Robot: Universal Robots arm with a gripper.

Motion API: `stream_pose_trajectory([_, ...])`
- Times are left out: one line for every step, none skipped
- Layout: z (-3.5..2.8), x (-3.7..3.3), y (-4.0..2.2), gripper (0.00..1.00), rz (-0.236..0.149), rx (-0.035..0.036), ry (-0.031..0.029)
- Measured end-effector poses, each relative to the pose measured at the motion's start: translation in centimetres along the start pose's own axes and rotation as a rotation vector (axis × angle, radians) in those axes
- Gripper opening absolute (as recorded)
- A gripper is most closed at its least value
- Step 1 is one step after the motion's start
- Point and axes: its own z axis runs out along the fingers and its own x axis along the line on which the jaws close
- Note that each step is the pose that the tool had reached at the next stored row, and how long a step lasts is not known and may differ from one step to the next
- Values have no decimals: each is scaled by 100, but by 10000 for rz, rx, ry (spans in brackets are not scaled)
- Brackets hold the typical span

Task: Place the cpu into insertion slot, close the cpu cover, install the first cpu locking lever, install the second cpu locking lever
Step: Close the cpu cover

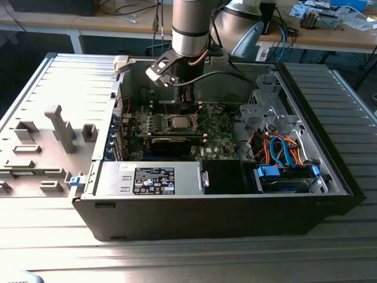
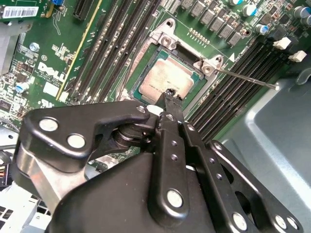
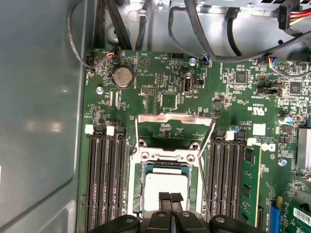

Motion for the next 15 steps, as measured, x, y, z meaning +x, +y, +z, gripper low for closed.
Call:
stream_pose_trajectory([0, -3, 13, 11, 0, 1, 0])
stream_pose_trajectory([0, -4, 28, 11, 0, 3, 0])
stream_pose_trajectory([-2, -6, 57, 11, 0, 5, 0])
stream_pose_trajectory([-2, -7, 80, 11, 2, 7, 2])
stream_pose_trajectory([-6, -11, 136, 11, 1, 17, 2])
stream_pose_trajectory([-17, -14, 170, 11, -1, 21, 2])
stream_pose_trajectory([-39, -15, 189, 11, 1, 24, 2])
stream_pose_trajectory([-73, -17, 205, 11, 1, 26, 3])
stream_pose_trajectory([-102, -19, 225, 11, 1, 34, 4])
stream_pose_trajectory([-113, -21, 248, 11, 0, 45, 4])
stream_pose_trajectory([-120, -22, 272, 11, -1, 59, 6])
stream_pose_trajectory([-130, -25, 310, 11, 1, 83, 6])
stream_pose_trajectory([-138, -28, 341, 11, -1, 99, 7])
stream_pose_trajectory([-145, -29, 367, 11, -3, 114, 8])
stream_pose_trajectory([-151, -31, 392, 11, -2, 128, 9])
